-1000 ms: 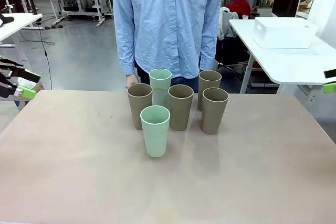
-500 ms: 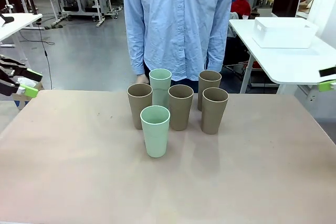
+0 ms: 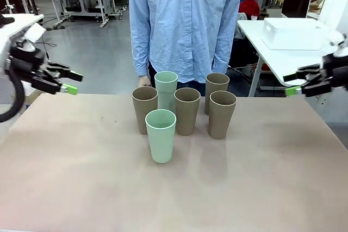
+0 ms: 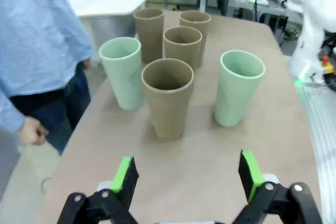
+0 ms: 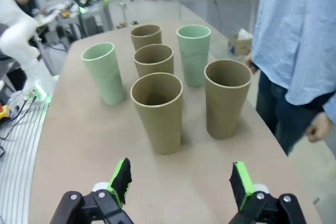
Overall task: Stack the cups and store them in the basket.
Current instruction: Pick up two Reusable plastic cups , one in each hand.
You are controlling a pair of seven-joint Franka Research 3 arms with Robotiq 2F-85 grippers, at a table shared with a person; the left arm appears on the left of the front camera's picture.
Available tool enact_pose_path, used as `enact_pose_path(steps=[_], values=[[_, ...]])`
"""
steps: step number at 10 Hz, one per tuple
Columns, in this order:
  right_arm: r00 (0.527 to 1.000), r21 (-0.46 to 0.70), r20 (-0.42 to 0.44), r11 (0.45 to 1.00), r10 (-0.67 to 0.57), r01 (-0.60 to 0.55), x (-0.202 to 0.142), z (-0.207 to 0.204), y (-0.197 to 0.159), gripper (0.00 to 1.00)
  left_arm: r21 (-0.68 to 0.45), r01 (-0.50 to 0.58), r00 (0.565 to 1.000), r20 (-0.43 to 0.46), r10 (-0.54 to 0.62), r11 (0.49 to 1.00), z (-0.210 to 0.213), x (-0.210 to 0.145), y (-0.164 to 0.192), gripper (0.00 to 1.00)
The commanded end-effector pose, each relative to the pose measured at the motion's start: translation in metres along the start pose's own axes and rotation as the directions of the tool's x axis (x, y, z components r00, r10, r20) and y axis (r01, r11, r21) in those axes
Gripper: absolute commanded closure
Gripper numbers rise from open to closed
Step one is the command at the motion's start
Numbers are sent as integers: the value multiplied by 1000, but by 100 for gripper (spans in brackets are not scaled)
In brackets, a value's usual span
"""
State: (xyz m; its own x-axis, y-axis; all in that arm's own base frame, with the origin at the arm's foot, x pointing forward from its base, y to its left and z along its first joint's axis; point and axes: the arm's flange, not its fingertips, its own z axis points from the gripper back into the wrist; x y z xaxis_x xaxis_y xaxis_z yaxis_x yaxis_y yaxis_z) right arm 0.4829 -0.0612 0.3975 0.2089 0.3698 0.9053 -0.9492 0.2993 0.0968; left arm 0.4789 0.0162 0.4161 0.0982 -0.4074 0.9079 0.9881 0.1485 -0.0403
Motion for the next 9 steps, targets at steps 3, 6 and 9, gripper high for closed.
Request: enact_pose_path(steps=[3,6,9], values=[[999,206,41,979,-8,-1,-51,-52,-34,0,-106,15,986,169,3,994,-63,-52,45,0],[999,167,41,986,-13,6,-56,-51,-26,0,-91,-2,989,150,16,996,-74,-59,39,0],[998,188,50,982,-27,18,-62,-55,-30,0,-100,-10,985,169,26,995,-72,-63,46,0]])
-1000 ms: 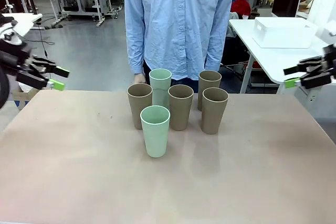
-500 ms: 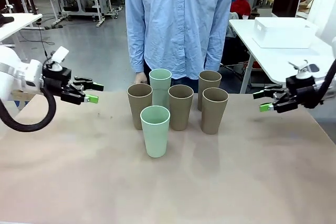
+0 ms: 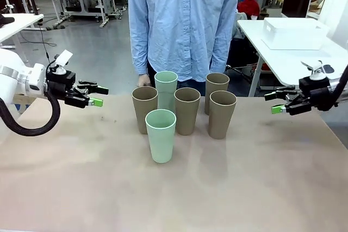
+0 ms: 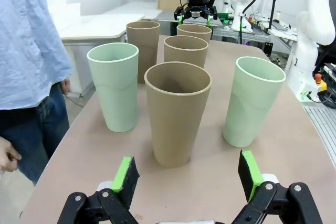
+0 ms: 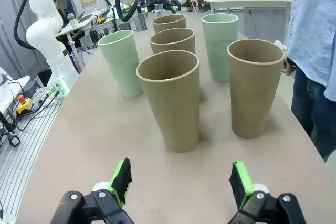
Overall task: Stack the cups and store them in the basket.
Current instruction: Pick up two Reusable plastic cups , one in each hand.
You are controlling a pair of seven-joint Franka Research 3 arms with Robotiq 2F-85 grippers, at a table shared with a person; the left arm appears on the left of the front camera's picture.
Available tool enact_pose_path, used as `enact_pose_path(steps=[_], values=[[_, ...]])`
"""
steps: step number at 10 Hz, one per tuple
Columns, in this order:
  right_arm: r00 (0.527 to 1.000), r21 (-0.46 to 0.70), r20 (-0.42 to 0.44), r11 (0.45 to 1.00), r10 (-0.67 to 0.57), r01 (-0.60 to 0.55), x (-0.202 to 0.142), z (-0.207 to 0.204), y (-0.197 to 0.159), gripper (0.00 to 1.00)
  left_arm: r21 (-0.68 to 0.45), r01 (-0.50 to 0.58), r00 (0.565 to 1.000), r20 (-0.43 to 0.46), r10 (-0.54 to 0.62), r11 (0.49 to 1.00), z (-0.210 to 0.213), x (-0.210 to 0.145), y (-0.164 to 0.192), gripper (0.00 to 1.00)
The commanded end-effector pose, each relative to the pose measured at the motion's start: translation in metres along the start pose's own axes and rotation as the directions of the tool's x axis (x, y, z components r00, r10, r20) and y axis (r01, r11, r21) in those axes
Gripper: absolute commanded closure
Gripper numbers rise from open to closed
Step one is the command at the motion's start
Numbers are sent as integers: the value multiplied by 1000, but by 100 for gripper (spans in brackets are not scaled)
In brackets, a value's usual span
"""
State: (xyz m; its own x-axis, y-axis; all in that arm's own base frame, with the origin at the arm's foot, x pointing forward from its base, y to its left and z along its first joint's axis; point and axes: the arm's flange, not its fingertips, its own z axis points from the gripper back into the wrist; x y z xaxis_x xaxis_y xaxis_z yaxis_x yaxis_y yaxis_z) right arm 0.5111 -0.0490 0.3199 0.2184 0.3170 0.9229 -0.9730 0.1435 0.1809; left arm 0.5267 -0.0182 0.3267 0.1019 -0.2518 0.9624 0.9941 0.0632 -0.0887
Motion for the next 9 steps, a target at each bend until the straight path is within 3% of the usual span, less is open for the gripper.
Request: enact_pose_path(steps=[1,2,5,9], values=[[998,73,42,996,54,-57,-11,-19,9,0,-42,53,997,54,-50,998,-17,-6,9,0],[993,108,108,992,58,-70,-21,-32,14,0,-63,100,991,93,-94,993,-32,-10,11,0],[983,105,170,990,73,-91,-45,-67,11,0,-91,138,984,125,-127,986,-63,-28,17,0],[954,65,290,992,83,-106,-52,-99,-3,0,-89,178,969,192,-159,980,-79,-42,27,0]])
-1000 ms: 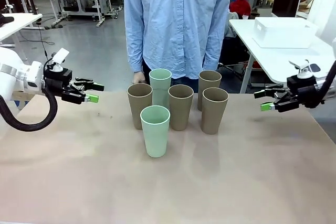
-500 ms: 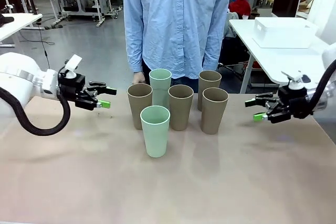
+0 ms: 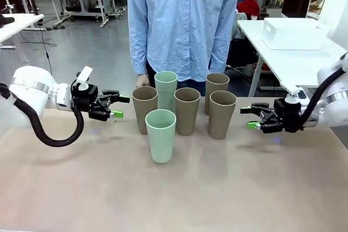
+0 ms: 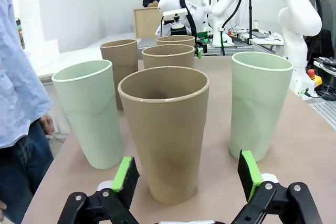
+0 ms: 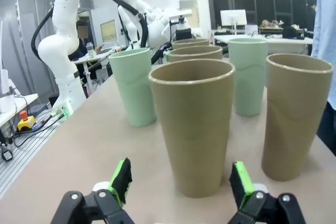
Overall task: Stack the cups and store them in the basket.
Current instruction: Pick up two Reusable plastic cups , one in each hand.
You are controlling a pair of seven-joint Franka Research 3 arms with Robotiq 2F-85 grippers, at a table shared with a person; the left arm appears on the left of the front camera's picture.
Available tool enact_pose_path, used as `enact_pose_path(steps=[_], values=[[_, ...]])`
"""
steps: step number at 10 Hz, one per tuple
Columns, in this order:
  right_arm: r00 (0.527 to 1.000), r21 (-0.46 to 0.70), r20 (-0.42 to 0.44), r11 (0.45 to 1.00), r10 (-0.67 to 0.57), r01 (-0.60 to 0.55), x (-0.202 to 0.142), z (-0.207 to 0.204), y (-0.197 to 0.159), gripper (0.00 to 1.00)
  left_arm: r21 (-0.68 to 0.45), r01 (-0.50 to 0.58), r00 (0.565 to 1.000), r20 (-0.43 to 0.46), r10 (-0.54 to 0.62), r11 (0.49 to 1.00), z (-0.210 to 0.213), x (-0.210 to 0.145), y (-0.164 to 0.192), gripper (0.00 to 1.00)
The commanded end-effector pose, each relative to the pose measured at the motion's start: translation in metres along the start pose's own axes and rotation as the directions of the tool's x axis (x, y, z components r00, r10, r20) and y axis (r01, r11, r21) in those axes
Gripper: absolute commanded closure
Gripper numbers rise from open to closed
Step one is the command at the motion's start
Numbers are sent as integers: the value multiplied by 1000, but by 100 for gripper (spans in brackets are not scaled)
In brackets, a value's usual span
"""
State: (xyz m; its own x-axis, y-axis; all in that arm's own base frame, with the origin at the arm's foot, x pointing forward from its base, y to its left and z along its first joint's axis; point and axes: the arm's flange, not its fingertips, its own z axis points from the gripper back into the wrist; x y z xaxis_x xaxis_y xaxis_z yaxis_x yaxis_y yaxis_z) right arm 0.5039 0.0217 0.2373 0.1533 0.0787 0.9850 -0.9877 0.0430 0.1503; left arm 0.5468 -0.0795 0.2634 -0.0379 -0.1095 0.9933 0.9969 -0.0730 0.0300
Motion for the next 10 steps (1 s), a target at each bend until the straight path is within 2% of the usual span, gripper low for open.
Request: enact_pose_path(steps=[1,3,10], values=[[999,-9,41,999,34,-33,1,-11,-8,0,14,25,998,51,-25,1000,-6,-4,9,0],[997,-19,61,999,48,-47,-1,-21,-8,0,9,42,996,81,-43,999,-12,-10,11,0],[996,-29,74,998,58,-56,-9,-52,-21,0,34,64,993,98,-67,997,-29,-14,22,0]])
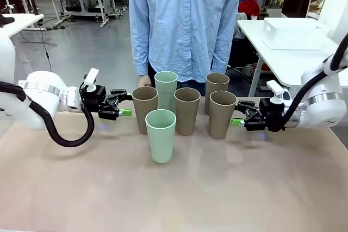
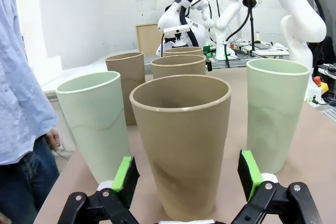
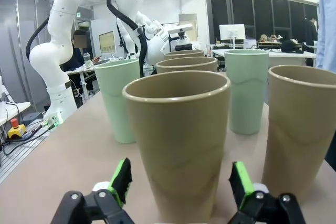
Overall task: Stack the cups and store them in the basket.
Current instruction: Pick up two Reusable plastic cups , one in each hand.
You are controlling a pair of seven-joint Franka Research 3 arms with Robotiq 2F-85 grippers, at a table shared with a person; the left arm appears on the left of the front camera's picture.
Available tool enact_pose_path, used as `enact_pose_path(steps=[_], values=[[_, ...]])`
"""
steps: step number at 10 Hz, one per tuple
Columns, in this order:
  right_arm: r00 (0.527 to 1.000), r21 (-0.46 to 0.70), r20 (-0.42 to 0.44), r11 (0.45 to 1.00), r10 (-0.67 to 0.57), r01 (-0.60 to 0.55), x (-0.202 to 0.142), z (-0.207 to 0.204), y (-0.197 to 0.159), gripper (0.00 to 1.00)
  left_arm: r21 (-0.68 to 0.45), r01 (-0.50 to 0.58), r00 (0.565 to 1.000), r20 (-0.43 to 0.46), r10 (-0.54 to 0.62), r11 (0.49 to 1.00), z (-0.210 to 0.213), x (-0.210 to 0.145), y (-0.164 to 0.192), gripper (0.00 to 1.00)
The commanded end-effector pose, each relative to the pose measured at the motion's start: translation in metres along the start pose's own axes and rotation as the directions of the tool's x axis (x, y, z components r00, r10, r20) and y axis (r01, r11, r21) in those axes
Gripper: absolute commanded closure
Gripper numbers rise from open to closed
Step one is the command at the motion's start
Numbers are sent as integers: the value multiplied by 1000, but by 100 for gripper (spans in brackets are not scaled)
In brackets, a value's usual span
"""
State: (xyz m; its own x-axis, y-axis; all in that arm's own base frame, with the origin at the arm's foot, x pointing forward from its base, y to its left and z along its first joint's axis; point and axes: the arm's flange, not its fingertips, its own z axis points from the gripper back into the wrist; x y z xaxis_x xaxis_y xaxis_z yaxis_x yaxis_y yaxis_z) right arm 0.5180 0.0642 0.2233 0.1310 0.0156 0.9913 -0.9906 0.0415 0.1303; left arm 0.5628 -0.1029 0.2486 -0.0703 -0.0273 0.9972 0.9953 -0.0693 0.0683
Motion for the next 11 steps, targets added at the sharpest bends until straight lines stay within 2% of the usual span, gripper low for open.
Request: enact_pose_path(steps=[1,11], values=[[999,-25,12,999,38,-38,-1,-10,-7,0,27,12,1000,14,-13,1000,-7,-3,8,0],[1000,-14,-2,1000,-3,3,-11,-41,-21,0,-9,-50,999,9,50,999,-40,-15,20,0]])
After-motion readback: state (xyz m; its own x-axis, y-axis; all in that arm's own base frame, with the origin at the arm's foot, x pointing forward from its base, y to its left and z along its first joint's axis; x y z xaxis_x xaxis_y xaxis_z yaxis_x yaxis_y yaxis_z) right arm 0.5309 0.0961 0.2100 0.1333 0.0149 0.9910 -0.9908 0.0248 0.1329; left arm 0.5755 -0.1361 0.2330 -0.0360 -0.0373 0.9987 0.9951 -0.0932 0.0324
